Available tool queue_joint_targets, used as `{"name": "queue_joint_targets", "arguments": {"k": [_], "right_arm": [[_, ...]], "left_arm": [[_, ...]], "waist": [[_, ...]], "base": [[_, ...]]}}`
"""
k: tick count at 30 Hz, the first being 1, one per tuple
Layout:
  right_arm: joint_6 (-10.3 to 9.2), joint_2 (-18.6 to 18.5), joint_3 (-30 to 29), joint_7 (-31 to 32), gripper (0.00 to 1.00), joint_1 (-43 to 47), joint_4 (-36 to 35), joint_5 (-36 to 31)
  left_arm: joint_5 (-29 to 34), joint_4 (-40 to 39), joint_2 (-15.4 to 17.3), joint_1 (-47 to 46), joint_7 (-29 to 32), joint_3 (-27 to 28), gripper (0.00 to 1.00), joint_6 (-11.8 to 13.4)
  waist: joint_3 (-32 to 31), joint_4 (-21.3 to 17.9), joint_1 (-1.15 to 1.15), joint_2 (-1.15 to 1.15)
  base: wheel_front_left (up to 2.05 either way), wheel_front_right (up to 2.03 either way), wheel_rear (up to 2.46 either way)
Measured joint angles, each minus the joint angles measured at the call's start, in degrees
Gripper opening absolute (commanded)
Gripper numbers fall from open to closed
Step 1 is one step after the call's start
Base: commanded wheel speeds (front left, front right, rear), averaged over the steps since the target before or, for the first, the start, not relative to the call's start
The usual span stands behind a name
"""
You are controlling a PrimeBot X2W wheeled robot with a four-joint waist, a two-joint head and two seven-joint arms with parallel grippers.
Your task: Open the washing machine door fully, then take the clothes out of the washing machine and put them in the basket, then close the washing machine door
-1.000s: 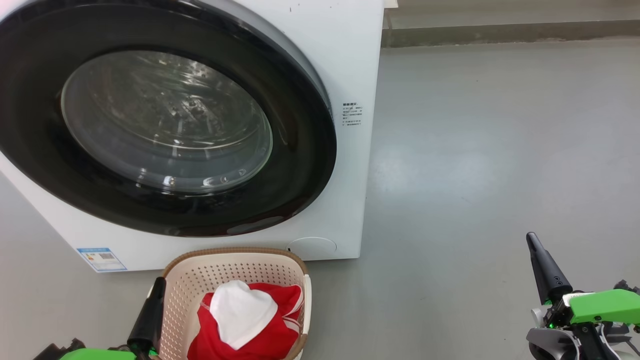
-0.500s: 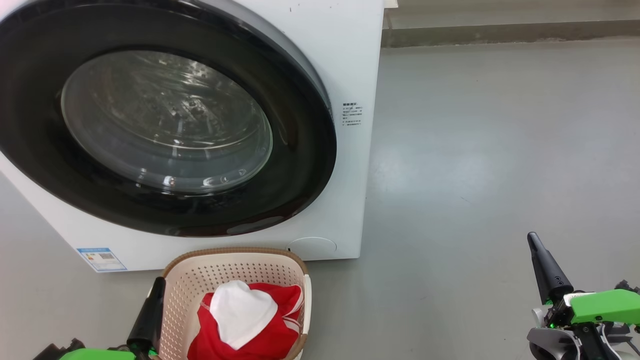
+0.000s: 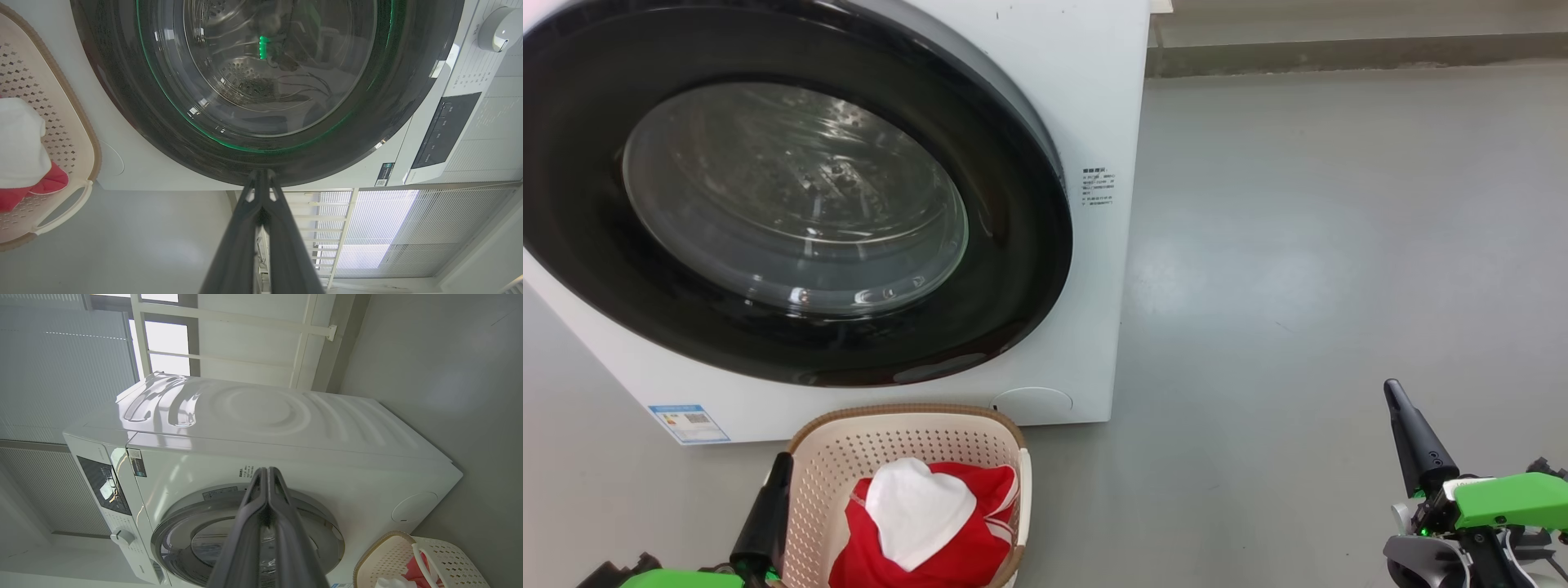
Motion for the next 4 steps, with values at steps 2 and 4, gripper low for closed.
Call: {"name": "queue_joint_targets", "arguments": {"k": [2, 4], "right_arm": [[0.0, 0.01, -0.01, 0.0, 0.0, 0.0, 0.0, -0.09], [0.0, 0.01, -0.02, 0.01, 0.0, 0.0, 0.0, -0.23]], "left_arm": [[0.0, 0.0, 0.0, 0.0, 0.0, 0.0, 0.0, 0.0], [0.0, 0.0, 0.0, 0.0, 0.0, 0.01, 0.0, 0.0]], "waist": [[0.0, 0.0, 0.0, 0.0], [0.0, 0.0, 0.0, 0.0]], "base": [[0.0, 0.0, 0.0], [0.0, 0.0, 0.0]]}}
